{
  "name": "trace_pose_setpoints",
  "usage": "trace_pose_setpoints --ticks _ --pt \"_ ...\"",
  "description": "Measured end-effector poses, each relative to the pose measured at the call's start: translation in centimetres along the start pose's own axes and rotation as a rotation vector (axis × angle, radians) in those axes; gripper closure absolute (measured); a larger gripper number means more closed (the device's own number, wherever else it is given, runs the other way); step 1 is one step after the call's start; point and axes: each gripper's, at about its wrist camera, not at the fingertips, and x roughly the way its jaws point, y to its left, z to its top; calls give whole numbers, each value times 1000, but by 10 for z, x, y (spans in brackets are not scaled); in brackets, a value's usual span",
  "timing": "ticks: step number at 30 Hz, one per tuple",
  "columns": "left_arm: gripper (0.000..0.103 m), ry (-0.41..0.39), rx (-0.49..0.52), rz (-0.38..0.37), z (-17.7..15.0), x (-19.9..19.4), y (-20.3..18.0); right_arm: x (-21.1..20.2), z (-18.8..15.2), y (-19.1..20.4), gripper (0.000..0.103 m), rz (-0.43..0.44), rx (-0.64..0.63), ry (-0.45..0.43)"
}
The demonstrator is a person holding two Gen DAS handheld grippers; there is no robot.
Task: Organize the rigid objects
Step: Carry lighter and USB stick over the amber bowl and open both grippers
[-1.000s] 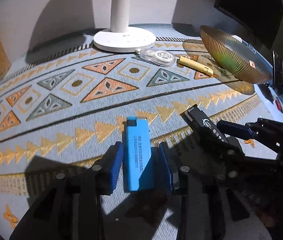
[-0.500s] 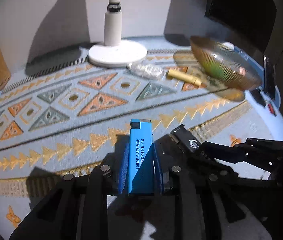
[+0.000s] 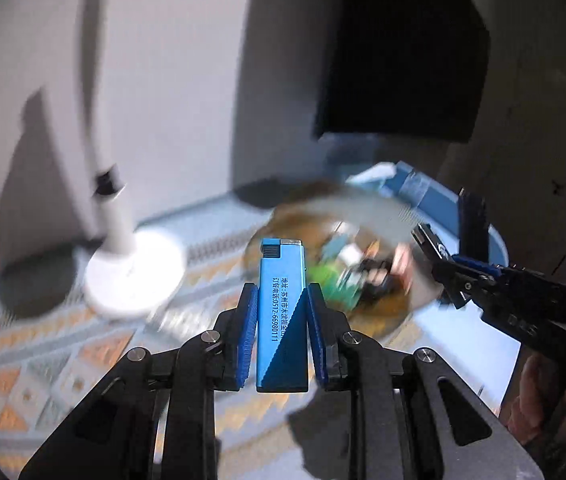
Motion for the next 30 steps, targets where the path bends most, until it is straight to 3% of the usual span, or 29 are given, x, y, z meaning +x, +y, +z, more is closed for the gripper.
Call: trace_pose_setpoints --ticks 6,15,22,23,25,26,27,30 --pt "82 50 -17 -91 33 69 -16 30 31 -63 79 -131 121 9" --pt "82 190 2 -120 21 159 -46 85 32 -83 79 -129 142 115" --pt "81 214 10 -128 17 175 -50 104 29 -80 79 -99 121 148" --pt "77 213 7 -135 19 174 -49 106 30 -80 78 -88 119 154" --pt "40 216 -9 -140 21 166 -44 103 32 -82 73 -58 130 148" --pt "32 204 -23 -147 23 159 -40 96 33 -85 60 -50 148 131" --pt "27 168 -33 -159 24 146 -34 87 33 -87 49 -49 159 107" --pt "27 110 -34 -143 25 111 -18 62 33 -89 48 -51 171 55"
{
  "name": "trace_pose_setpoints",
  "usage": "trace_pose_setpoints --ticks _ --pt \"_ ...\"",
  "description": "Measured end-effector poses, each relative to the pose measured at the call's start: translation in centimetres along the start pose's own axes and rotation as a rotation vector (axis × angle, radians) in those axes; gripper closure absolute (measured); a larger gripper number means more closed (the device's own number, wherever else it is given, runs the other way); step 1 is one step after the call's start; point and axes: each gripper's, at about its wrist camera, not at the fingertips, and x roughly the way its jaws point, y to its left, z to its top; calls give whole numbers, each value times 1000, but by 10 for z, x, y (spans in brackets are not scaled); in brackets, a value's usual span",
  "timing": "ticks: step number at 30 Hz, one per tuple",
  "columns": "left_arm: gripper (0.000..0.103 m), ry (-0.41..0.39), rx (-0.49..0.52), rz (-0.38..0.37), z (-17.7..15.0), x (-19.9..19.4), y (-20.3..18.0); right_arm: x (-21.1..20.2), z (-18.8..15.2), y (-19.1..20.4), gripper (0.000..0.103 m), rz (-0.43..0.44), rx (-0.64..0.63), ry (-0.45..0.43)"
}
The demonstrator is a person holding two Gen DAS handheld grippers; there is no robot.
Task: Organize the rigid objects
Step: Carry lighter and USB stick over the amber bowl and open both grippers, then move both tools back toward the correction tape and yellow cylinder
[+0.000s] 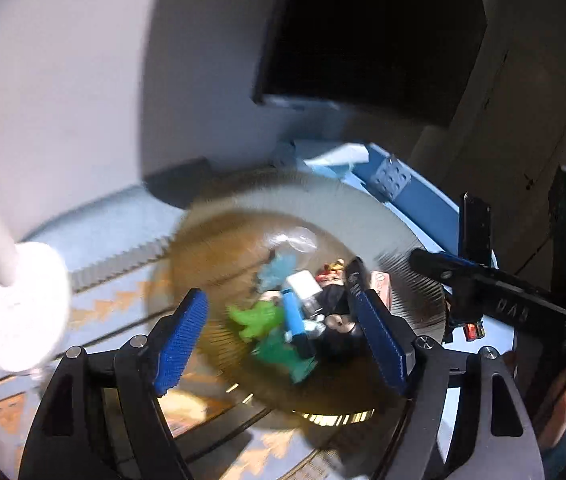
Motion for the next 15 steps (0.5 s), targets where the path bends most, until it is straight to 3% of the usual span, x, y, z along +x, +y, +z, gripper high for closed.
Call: trace_pose_setpoints --ticks 5,15 --pt "27 -66 -74 34 -12 -63 28 -28 -7 2 48 44 23 -14" --pt "27 -193 -166 117 -42 -174 72 -66 -35 69 46 147 -79 -12"
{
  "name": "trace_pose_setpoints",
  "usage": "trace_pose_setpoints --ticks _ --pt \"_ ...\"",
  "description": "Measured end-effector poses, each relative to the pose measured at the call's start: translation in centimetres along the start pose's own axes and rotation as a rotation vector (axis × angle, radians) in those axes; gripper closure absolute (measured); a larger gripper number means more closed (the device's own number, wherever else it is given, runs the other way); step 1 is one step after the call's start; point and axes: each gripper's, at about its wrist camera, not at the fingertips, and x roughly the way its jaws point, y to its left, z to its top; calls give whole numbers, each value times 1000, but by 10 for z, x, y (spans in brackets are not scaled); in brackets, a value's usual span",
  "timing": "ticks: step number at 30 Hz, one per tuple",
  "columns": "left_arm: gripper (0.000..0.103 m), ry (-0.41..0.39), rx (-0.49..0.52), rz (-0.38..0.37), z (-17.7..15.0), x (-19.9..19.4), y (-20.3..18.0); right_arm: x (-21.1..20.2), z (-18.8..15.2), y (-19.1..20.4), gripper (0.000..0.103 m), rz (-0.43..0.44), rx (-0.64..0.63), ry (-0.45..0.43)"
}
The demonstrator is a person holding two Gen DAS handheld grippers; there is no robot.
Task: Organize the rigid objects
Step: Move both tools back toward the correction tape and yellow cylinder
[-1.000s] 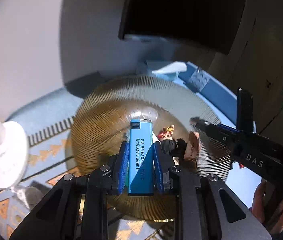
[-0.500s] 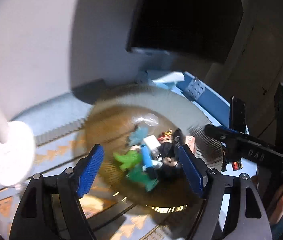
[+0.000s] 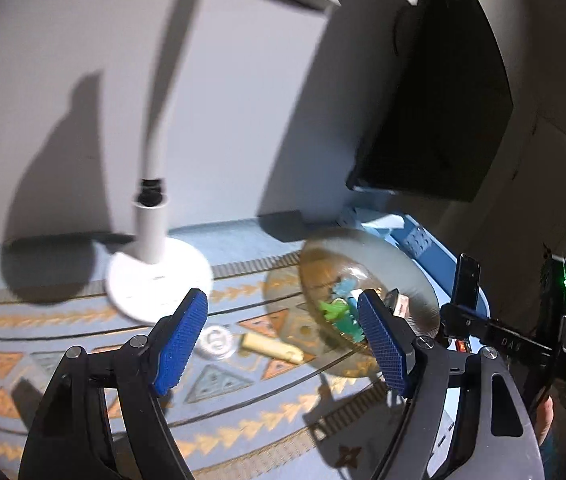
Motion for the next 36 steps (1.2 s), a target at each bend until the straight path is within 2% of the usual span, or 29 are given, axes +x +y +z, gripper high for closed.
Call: trace_pose_setpoints --ticks 6,15,22,30,36 --pt "27 -3 -30 39 -18 -32 27 5 -23 48 46 56 -83 37" --pt "27 49 -107 83 -59 -36 67 29 -65 97 45 108 -155 122" --pt "27 78 -109 222 -90 -17 84 60 -95 110 45 118 -178 186" --pt "27 122 -55 337 -120 20 88 92 -123 107 45 63 -225 166" --pt "27 129 -14 372 -129 33 86 102 -129 98 45 54 -199 168"
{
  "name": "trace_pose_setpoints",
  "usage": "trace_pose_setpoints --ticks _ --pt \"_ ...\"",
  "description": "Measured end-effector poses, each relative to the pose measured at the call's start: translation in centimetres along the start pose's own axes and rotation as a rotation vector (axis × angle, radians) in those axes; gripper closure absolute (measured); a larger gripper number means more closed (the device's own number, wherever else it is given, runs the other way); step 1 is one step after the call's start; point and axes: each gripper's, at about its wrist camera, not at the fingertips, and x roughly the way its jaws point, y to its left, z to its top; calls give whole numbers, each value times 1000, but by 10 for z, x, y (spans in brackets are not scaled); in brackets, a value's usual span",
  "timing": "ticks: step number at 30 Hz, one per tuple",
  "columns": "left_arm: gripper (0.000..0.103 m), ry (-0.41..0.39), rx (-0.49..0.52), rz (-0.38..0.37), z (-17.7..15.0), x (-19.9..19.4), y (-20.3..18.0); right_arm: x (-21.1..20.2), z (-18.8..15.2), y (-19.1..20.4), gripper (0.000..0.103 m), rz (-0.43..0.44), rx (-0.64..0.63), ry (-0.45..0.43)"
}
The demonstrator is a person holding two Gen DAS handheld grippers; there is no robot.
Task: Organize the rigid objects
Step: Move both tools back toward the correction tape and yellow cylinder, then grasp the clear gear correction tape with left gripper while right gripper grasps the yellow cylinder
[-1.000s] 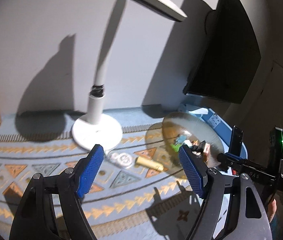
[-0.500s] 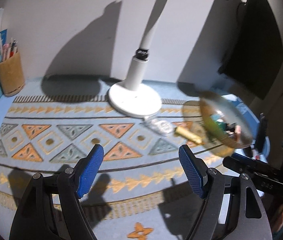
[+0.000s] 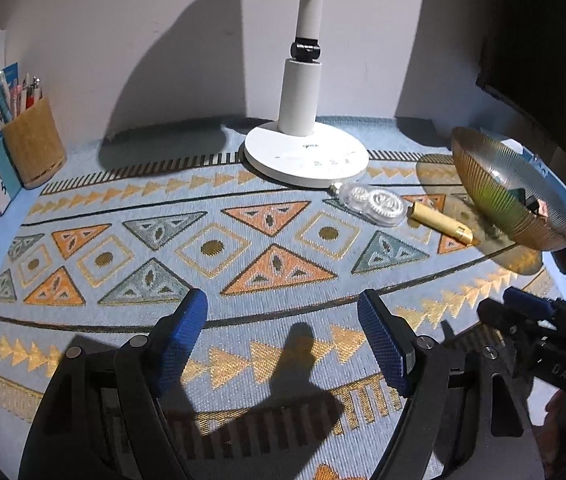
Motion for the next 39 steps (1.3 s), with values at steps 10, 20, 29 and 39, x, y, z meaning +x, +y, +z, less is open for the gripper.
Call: trace_pose_setpoints --ticks 10,20,29,39 --pt "27 10 50 25 -6 5 -12 4 3 -9 45 25 49 8" --pt "27 70 53 2 -4 15 -12 13 25 -12 45 8 76 91" --pt "27 117 -52 -129 43 32 -21 35 48 -14 45 -70 86 22" --pt "27 210 -242 -180 86 108 -54 48 63 -29 45 -82 134 -22"
